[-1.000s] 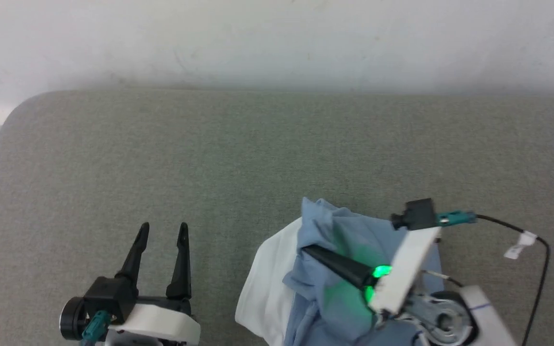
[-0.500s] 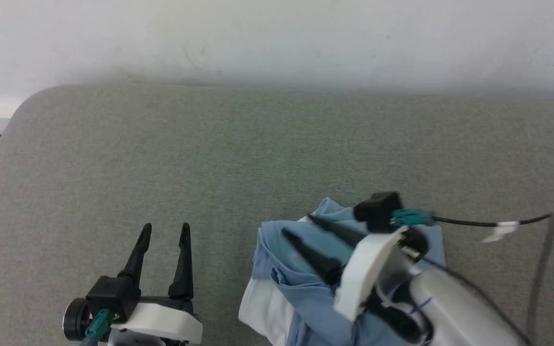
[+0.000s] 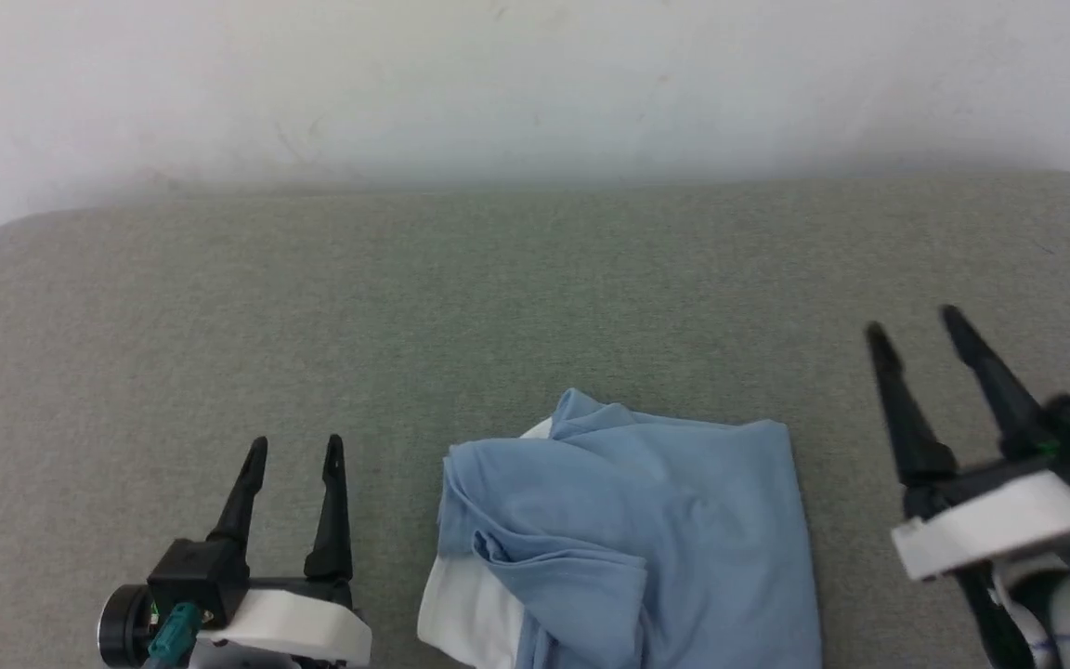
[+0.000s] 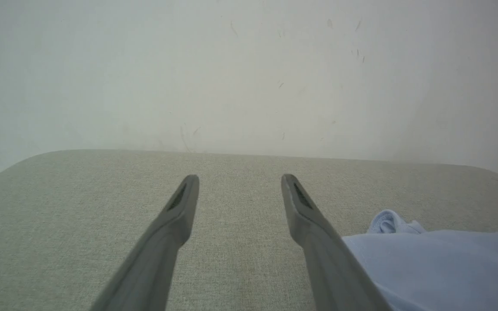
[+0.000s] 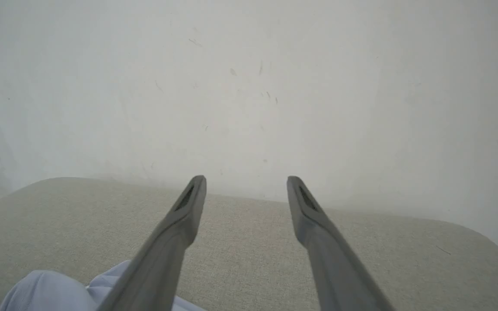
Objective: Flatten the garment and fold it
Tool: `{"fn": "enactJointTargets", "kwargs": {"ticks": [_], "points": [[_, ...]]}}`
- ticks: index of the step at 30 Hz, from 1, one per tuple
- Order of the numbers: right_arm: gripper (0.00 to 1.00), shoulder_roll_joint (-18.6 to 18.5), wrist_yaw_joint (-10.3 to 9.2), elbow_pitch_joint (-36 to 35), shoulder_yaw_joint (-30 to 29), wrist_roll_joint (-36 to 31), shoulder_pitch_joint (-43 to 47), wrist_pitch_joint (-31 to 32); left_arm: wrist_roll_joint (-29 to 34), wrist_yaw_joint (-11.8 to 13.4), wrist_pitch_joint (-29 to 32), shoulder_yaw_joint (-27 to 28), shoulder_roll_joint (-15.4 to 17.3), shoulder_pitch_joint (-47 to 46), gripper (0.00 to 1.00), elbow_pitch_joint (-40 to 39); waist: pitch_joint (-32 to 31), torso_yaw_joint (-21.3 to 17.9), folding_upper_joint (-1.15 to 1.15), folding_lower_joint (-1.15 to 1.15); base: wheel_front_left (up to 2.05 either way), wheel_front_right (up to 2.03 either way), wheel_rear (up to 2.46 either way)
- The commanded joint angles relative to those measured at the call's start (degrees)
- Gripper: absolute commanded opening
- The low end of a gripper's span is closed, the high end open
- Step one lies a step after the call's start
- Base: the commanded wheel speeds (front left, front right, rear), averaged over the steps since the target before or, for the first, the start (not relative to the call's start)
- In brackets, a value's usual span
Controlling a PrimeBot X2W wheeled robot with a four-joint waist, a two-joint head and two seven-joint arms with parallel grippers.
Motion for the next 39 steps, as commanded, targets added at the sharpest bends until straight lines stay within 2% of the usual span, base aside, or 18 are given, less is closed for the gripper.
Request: {"fn": "enactJointTargets", "kwargs": {"ticks": [1,6,11,13,20,22,25,29,34,35,36,37,38,39], "points": [[1.0,1.0,-0.04,-1.5,-1.5,-0.7,1.9,0.1,0.6,0.4,-0.3,0.4,0.4,0.6,1.0,0.0,-0.5,-1.0,0.0,0.0,0.0,0.0,0.0],[1.0,3.8,-0.04,-5.8,-8.7,-0.7,7.9,3.7,0.4,0.8,-0.3,1.4,0.6,1.5,1.0,-0.2,-1.1,-2.1,0.0,0.0,0.0,0.0,0.0],[1.0,3.6,-0.04,-2.7,-18.4,4.3,9.6,14.8,0.1,1.0,-0.3,2.0,0.4,1.5,1.0,-0.4,-1.1,-2.0,0.0,0.0,0.0,0.0,0.0],[1.0,3.7,-0.04,0.1,-21.7,8.2,9.3,21.1,0.1,1.0,-0.3,2.0,0.4,1.4,1.0,-0.3,-1.2,-1.5,0.0,0.0,0.0,0.0,0.0],[1.0,6.7,-0.04,14.5,-30.3,30.5,5.0,47.8,-0.7,0.4,-0.3,2.2,-0.1,1.3,1.0,-0.7,-1.6,1.3,0.0,0.0,0.0,0.0,0.0],[1.0,7.3,-0.04,17.4,-30.5,34.1,3.2,51.8,-0.7,0.2,-0.3,2.2,-0.2,1.4,1.0,-0.7,-1.7,2.1,0.0,0.0,0.0,0.0,0.0],[1.0,8.0,-0.04,20.4,-28.2,37.3,0.9,54.3,-0.6,0.2,-0.3,2.1,-0.4,1.5,1.0,-0.7,-1.5,3.1,0.0,0.0,0.0,0.0,0.0],[1.0,8.2,-0.04,23.0,-24.2,39.1,-1.0,54.1,-0.5,0.2,-0.3,1.7,-0.5,1.1,1.0,-0.5,-1.2,4.0,0.0,0.0,0.0,0.0,0.0],[1.0,8.3,-0.04,29.1,-16.1,40.5,-3.0,52.9,-0.6,-0.1,-0.3,1.6,-0.7,0.9,1.0,0.3,-1.6,5.0,0.0,0.0,0.0,0.0,0.0],[0.84,8.3,-0.04,30.1,-14.8,39.8,-3.2,52.8,-0.6,-0.1,-0.3,1.7,-0.7,0.9,1.0,0.4,-1.8,5.1,0.0,0.0,0.0,0.0,0.0],[0.39,8.3,-0.04,30.8,-13.7,39.1,-3.4,52.5,-0.5,-0.1,-0.3,1.7,-0.7,0.9,1.0,0.5,-2.0,5.2,0.0,0.0,0.0,0.0,0.0],[0.04,8.3,-0.04,31.1,-12.7,38.4,-3.6,52.0,-0.5,-0.1,-0.3,1.7,-0.7,0.9,1.0,0.6,-2.2,5.2,0.0,0.0,0.0,0.0,0.0],[0.0,8.1,-0.04,30.9,-11.5,37.8,-3.8,51.5,-0.4,-0.1,-0.3,1.7,-0.7,0.9,1.0,0.7,-2.4,5.2,0.0,0.0,0.0,0.0,0.0],[0.0,7.8,-0.04,30.1,-10.3,37.6,-4.0,51.0,-0.4,0.0,-0.3,1.6,-0.8,1.0,1.0,0.7,-2.7,5.1,0.0,0.0,0.0,0.0,0.0]]}}
